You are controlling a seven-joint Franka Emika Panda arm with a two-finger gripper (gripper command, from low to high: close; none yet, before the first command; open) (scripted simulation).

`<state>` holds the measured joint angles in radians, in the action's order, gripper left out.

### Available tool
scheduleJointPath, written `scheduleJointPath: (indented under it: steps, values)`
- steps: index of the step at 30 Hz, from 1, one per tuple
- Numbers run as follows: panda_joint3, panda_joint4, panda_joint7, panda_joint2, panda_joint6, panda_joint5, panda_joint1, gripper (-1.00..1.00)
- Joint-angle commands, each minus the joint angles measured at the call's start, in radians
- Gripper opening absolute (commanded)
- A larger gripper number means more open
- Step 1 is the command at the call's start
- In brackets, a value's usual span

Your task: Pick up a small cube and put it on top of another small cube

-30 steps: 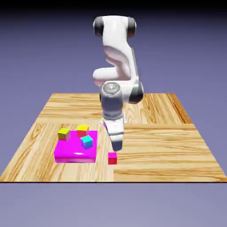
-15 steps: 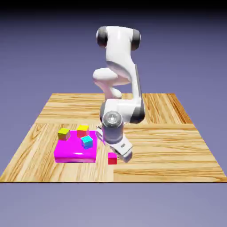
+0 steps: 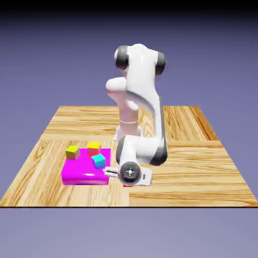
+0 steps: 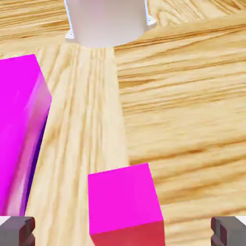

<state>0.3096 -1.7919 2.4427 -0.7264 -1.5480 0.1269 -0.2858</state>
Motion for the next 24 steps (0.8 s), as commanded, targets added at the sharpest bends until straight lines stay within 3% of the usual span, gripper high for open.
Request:
scheduleJointPath:
  steps: [1,3,7,8,13,24]
  values:
    - [0.004,0.014,0.044,-0.018,0.020,0.002,-0.004,0.00]
    - [0.008,0.025,0.080,-0.032,0.037,0.003,-0.007,0.00]
    - [-0.003,-0.117,0.087,-0.049,-0.119,0.019,-0.017,0.00]
    - [-0.003,-0.117,0.087,-0.049,-0.119,0.019,-0.017,-1.00]
    - [0.010,0.024,0.077,-0.029,0.036,0.002,-0.007,-1.00]
    - [0.275,-0.198,-0.268,0.369,-0.113,-0.093,0.020,-1.00]
